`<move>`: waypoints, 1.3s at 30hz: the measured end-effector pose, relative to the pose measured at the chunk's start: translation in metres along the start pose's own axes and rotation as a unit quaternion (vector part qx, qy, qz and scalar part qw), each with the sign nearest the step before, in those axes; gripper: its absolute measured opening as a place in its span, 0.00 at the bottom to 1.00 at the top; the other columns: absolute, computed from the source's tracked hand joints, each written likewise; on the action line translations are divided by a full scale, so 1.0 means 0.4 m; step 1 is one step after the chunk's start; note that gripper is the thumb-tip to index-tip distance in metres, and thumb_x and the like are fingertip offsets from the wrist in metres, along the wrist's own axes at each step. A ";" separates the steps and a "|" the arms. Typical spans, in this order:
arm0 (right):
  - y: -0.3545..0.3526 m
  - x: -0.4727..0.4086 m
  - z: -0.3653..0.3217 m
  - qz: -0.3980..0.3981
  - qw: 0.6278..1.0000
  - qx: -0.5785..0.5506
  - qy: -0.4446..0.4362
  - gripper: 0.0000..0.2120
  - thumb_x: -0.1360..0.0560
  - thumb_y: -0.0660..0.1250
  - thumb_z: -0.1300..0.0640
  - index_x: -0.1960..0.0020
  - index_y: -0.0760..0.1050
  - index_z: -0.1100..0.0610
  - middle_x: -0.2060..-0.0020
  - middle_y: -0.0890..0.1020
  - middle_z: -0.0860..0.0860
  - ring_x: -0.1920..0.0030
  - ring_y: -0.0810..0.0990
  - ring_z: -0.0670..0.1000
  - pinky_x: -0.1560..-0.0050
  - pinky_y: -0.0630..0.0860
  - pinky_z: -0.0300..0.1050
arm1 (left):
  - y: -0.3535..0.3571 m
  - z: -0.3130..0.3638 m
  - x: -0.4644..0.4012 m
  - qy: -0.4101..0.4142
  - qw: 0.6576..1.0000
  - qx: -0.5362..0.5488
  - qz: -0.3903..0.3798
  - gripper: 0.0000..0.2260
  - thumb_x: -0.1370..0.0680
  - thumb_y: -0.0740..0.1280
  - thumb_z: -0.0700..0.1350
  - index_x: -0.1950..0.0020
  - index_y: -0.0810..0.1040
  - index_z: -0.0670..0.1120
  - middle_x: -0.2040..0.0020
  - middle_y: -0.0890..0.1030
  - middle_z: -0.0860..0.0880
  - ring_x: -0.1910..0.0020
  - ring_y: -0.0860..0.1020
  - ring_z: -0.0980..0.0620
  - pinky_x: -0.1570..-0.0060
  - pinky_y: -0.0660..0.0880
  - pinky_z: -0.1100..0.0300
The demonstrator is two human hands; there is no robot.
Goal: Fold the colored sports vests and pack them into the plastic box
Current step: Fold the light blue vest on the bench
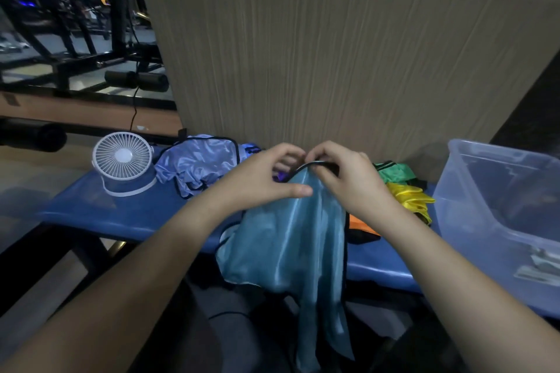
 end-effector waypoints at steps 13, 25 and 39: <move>0.044 0.027 0.046 -0.104 0.990 -0.071 0.062 0.10 0.28 0.72 0.56 0.52 0.73 0.49 0.63 0.83 0.48 0.59 0.81 0.50 0.55 0.75 0.50 | -0.033 0.047 -0.014 0.005 0.992 -0.093 0.088 0.11 0.29 0.72 0.35 0.60 0.84 0.52 0.65 0.83 0.55 0.66 0.78 0.59 0.63 0.73 0.64; 0.095 0.084 0.094 -0.155 0.947 -0.221 0.176 0.12 0.26 0.65 0.61 0.59 0.65 0.67 0.63 0.65 0.55 0.62 0.64 0.51 0.60 0.61 0.50 | -0.123 0.044 0.023 0.006 0.980 -0.063 0.189 0.13 0.28 0.68 0.32 0.60 0.82 0.51 0.59 0.85 0.51 0.56 0.82 0.52 0.51 0.78 0.53; 0.134 0.071 0.088 -0.068 0.950 -0.259 0.161 0.03 0.25 0.65 0.71 0.54 0.73 0.65 0.68 0.72 0.55 0.67 0.68 0.50 0.65 0.64 0.44 | 0.037 -0.027 0.042 0.018 0.995 -0.101 -0.002 0.24 0.32 0.73 0.51 0.37 0.74 0.52 0.43 0.80 0.56 0.42 0.78 0.59 0.37 0.72 0.62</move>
Point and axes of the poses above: each hand's wrist, its own x-axis away from the middle knuckle, its own y-axis out of the palm, z = x × y, the point moved 4 cm from there along -x, towards the middle knuckle
